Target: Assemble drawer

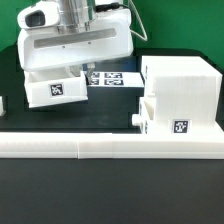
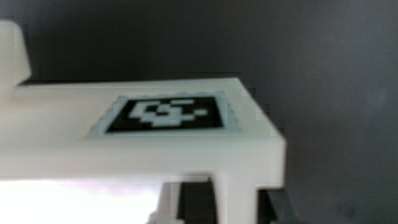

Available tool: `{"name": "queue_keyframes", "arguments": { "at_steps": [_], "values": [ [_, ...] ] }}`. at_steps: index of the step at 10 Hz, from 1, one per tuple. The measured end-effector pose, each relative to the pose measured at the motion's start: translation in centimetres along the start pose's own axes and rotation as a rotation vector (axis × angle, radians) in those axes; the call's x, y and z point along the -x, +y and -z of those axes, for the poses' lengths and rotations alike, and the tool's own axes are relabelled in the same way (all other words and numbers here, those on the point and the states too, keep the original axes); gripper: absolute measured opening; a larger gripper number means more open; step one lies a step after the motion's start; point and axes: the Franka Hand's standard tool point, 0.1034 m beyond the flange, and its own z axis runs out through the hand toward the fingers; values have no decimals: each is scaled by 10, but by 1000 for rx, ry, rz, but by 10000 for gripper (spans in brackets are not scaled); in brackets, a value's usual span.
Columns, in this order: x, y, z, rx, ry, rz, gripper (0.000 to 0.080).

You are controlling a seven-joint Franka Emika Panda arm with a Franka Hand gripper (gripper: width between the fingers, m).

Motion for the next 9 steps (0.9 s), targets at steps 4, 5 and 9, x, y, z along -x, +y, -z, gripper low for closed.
{"name": "queue_keyframes", "arguments": {
  "at_steps": [4, 5, 9],
  "values": [
    [-10, -2, -6, 5, -8, 413, 41],
    [-23, -5, -3, 12, -10, 537, 41],
    [-38, -7, 0, 36, -32, 905, 41]
  ]
}}
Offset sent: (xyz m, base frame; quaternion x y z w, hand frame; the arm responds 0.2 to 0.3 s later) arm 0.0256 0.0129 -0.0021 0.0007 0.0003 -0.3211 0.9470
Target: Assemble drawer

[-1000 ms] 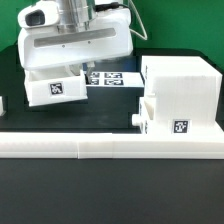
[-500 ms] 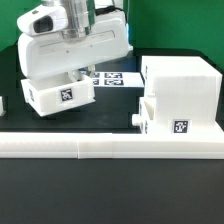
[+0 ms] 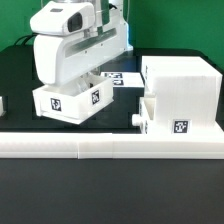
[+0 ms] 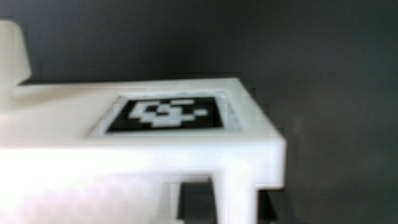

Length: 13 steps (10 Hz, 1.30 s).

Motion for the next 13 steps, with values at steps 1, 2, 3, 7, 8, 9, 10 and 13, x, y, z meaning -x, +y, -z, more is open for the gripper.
{"name": "queue_keyframes", "arguments": {
  "at_steps": [1, 2, 3, 7, 8, 9, 10, 13],
  "values": [
    [1, 0, 0, 0, -1, 72, 41],
    [1, 1, -1, 2, -7, 177, 41],
    [0, 3, 0, 7, -17, 293, 41],
    [-8, 15, 6, 38, -59, 619, 41],
    [-8, 15, 6, 38, -58, 606, 41],
    [-9, 15, 6, 39, -59, 606, 41],
    [-14, 15, 8, 44, -60, 608, 41],
    [-41, 6, 10, 49, -50, 522, 41]
  ]
}}
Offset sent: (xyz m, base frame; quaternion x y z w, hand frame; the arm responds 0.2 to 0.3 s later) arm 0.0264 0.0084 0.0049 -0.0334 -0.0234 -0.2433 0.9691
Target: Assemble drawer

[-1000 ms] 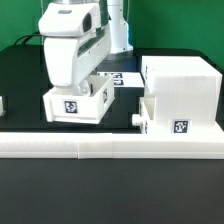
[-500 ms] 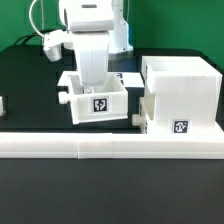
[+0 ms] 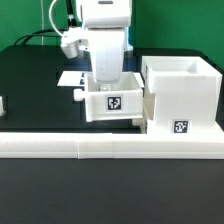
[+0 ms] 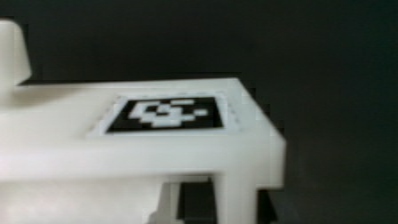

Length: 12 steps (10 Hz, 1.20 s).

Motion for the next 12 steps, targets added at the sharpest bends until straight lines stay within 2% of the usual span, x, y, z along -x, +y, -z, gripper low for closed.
{"name": "queue_keyframes", "arguments": {
  "at_steps": [2, 10, 12],
  "values": [
    [-9, -1, -7, -6, 17, -128, 41],
    [-10, -3, -10, -12, 12, -131, 41],
    [-10, -3, -6, -14, 9, -116, 41]
  ]
}}
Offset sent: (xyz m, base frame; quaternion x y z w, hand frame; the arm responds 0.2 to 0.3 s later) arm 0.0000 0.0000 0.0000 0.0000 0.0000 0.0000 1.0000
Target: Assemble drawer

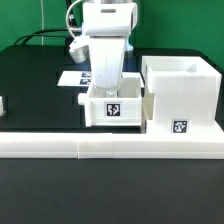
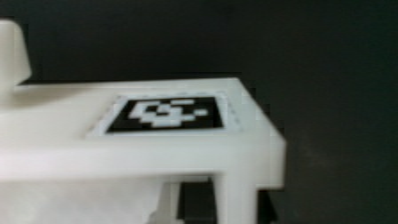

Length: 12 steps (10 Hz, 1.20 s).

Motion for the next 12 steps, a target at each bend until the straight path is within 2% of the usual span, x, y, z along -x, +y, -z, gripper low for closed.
{"name": "queue_keyframes", "arguments": {
  "at_steps": [2, 6, 9, 12],
  "values": [
    [-1, 1, 9, -4, -7, 17, 41],
    [-1, 0, 6, -8, -7, 19, 41],
    [-9, -1, 4, -11, -12, 44, 41],
    [-8, -1, 5, -15, -14, 42, 41]
  ]
}}
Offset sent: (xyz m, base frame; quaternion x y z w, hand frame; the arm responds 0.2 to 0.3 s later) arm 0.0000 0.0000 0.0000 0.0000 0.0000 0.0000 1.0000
